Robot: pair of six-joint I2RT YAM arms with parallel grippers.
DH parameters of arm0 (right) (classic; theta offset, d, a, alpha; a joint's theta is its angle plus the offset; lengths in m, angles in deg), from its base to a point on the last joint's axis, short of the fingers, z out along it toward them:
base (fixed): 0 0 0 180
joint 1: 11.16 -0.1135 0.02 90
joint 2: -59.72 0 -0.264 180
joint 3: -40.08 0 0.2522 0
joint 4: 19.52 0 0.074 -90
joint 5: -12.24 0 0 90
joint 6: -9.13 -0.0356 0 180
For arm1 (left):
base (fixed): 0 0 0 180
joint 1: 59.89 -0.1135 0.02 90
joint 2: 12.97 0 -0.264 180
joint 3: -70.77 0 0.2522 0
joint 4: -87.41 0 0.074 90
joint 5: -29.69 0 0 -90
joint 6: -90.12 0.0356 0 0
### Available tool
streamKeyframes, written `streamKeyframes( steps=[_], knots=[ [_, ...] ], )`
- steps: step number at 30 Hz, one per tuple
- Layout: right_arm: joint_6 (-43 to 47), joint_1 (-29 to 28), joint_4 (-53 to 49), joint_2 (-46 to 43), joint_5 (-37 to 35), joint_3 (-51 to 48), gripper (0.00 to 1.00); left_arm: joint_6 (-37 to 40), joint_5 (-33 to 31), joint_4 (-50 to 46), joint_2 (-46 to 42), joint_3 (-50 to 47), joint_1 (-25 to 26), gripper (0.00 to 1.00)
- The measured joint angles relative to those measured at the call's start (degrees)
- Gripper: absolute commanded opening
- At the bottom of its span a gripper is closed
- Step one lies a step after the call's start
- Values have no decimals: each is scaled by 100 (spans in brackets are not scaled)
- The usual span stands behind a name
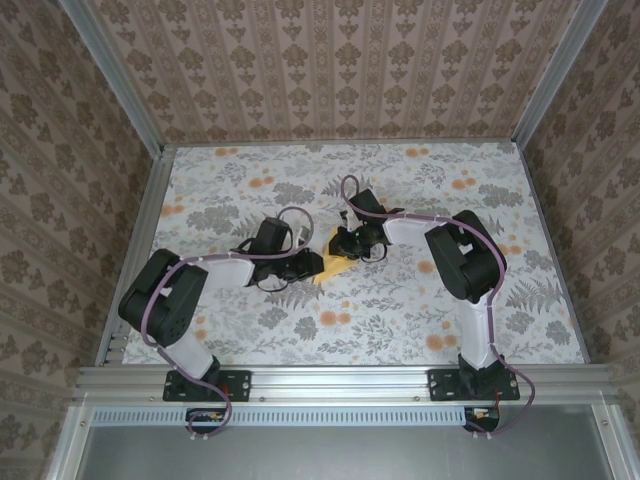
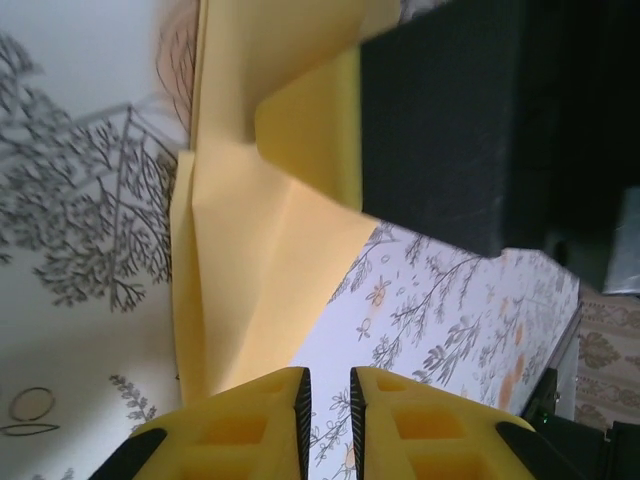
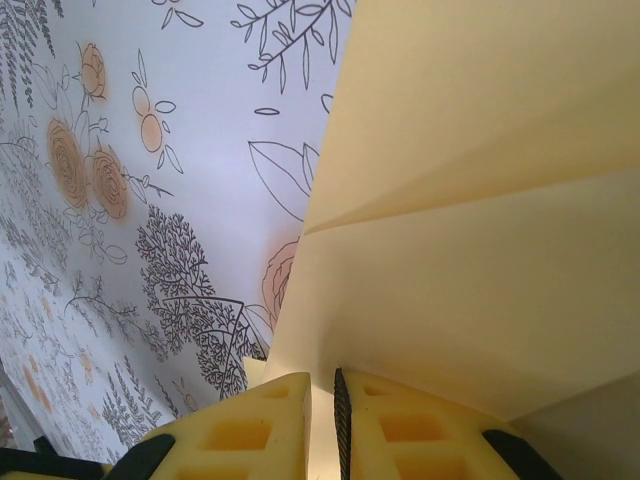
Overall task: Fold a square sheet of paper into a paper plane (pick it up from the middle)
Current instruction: Fourth fold the wing at the center of the table.
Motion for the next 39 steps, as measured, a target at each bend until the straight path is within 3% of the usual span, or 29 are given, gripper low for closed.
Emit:
streamKeyframes(
  steps=[13,39],
  knots=[
    [-2,4,44,24,26,0,16,-13,166,92,575,2,-39,17],
    [-2,0,42,46,35,0,16,299,-155,-546,264,-105,271,14]
  ],
)
